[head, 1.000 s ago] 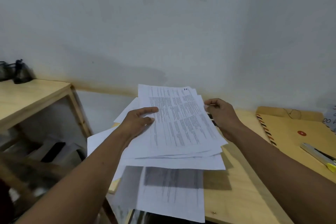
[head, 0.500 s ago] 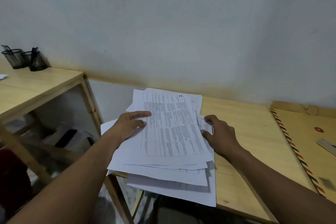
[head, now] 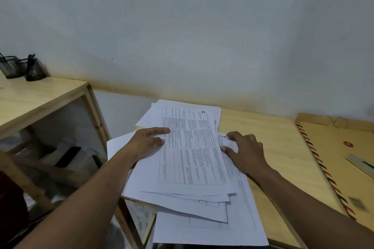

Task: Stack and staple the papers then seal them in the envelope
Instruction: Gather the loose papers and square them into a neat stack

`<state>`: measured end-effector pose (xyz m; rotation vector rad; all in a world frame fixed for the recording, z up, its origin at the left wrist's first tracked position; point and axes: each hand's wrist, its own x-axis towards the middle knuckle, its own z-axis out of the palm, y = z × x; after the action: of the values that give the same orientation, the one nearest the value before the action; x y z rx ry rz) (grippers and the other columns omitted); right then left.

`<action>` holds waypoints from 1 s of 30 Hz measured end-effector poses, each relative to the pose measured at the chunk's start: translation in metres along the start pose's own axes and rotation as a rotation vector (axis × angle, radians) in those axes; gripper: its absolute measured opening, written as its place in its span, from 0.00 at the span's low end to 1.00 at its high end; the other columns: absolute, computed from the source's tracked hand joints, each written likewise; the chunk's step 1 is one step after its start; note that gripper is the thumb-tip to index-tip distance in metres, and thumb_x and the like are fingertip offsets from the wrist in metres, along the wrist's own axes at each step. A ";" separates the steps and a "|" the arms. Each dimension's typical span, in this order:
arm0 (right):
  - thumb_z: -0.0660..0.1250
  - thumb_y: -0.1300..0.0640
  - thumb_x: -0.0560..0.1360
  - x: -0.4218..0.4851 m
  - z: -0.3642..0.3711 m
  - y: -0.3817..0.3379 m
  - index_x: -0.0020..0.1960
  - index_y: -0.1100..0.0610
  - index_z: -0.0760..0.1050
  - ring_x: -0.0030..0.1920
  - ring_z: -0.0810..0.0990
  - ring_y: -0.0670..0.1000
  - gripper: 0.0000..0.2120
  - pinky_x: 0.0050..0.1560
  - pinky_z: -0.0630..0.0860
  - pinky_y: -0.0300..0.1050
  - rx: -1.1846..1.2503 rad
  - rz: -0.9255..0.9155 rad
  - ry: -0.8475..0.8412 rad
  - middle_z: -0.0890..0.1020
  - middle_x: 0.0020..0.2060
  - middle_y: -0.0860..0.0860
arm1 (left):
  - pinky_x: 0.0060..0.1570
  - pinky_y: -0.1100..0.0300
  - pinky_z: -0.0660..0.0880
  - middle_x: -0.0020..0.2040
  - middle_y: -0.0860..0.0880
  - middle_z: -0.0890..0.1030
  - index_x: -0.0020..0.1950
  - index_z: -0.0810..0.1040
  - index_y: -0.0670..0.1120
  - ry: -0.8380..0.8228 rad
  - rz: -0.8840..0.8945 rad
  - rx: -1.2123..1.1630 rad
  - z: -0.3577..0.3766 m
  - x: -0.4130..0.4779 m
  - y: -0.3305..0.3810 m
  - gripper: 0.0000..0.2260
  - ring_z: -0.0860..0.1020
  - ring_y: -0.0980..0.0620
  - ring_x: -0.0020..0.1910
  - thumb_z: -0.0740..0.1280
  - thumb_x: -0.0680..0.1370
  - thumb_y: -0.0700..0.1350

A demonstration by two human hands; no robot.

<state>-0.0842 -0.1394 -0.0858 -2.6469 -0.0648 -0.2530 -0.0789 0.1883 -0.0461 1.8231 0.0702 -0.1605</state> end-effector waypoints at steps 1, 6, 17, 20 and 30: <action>0.65 0.36 0.75 0.000 -0.001 0.000 0.65 0.41 0.70 0.61 0.71 0.52 0.21 0.54 0.62 0.49 0.027 0.022 0.030 0.78 0.58 0.45 | 0.54 0.72 0.74 0.65 0.50 0.81 0.55 0.86 0.50 0.001 0.002 0.000 -0.001 0.000 0.000 0.15 0.80 0.56 0.60 0.68 0.78 0.32; 0.70 0.55 0.78 -0.005 -0.008 -0.006 0.58 0.47 0.76 0.49 0.78 0.55 0.10 0.45 0.73 0.49 0.294 0.039 0.177 0.80 0.47 0.49 | 0.53 0.73 0.74 0.64 0.51 0.81 0.55 0.86 0.50 -0.014 0.011 -0.033 -0.004 -0.002 0.006 0.15 0.80 0.57 0.59 0.68 0.78 0.31; 0.68 0.59 0.79 0.016 -0.055 -0.033 0.62 0.49 0.73 0.60 0.78 0.51 0.13 0.46 0.75 0.44 0.836 0.159 0.246 0.77 0.60 0.51 | 0.53 0.64 0.78 0.61 0.54 0.83 0.56 0.86 0.50 -0.013 0.022 -0.206 0.035 0.000 0.032 0.14 0.82 0.56 0.56 0.70 0.78 0.34; 0.69 0.52 0.79 0.019 -0.066 -0.038 0.60 0.46 0.72 0.58 0.80 0.52 0.11 0.40 0.77 0.43 0.882 0.177 0.232 0.77 0.61 0.51 | 0.53 0.64 0.77 0.59 0.57 0.83 0.56 0.86 0.51 -0.029 0.069 -0.181 0.044 0.001 0.042 0.14 0.81 0.56 0.57 0.73 0.76 0.35; 0.67 0.64 0.78 0.029 -0.073 -0.039 0.46 0.47 0.77 0.64 0.78 0.58 0.12 0.68 0.73 0.60 0.922 0.095 0.059 0.78 0.61 0.51 | 0.59 0.56 0.79 0.59 0.50 0.85 0.56 0.86 0.47 -0.074 0.055 -0.415 0.050 0.003 0.055 0.14 0.82 0.47 0.60 0.73 0.75 0.32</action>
<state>-0.0713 -0.1387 0.0005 -1.7203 -0.0257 -0.2013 -0.0722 0.1256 -0.0058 1.4028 0.0006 -0.1613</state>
